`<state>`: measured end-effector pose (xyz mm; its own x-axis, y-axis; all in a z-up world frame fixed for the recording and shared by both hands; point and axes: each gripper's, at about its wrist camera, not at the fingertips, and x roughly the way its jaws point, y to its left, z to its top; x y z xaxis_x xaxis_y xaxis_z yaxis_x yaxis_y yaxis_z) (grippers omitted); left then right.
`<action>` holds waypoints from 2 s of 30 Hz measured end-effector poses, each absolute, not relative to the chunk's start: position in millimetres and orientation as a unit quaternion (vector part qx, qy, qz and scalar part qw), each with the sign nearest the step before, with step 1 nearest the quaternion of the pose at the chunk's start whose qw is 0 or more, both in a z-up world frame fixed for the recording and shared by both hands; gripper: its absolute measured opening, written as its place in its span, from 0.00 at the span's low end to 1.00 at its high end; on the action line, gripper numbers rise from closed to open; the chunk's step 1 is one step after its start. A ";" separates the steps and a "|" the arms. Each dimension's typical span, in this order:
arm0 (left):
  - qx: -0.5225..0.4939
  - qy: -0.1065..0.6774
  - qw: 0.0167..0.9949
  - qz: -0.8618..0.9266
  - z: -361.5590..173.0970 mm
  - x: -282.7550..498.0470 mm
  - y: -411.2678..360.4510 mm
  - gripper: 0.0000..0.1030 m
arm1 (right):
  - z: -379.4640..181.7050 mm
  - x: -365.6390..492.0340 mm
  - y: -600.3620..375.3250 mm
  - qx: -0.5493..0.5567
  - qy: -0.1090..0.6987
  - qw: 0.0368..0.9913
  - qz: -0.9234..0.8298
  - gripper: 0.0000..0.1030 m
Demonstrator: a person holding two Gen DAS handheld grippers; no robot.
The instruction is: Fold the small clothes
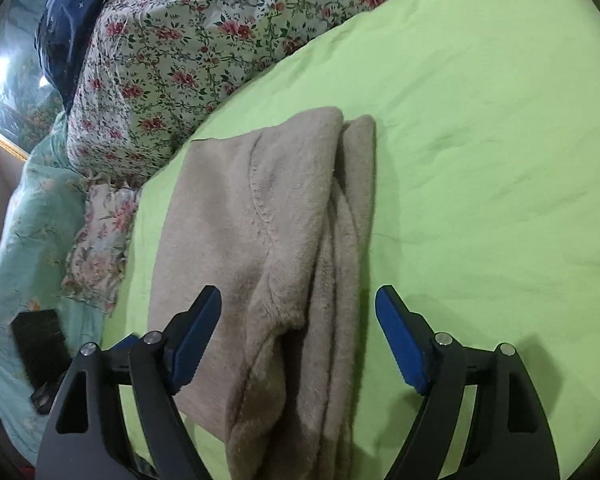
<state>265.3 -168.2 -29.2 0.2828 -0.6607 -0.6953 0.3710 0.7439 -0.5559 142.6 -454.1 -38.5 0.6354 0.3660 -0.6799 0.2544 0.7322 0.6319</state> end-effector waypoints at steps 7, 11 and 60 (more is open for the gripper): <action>-0.200 0.558 0.729 -0.341 -86.2 319.9 -185.3 0.84 | -58.0 162.4 -453.6 0.373 0.449 0.811 0.051 0.77; -0.198 0.555 0.728 -0.350 -94.1 325.3 -196.1 0.78 | -64.9 172.3 -448.3 0.367 0.465 0.803 0.061 0.51; -0.172 0.477 0.850 -0.144 -34.6 219.0 25.0 0.70 | -29.6 239.4 -271.0 0.256 0.466 0.842 0.092 0.16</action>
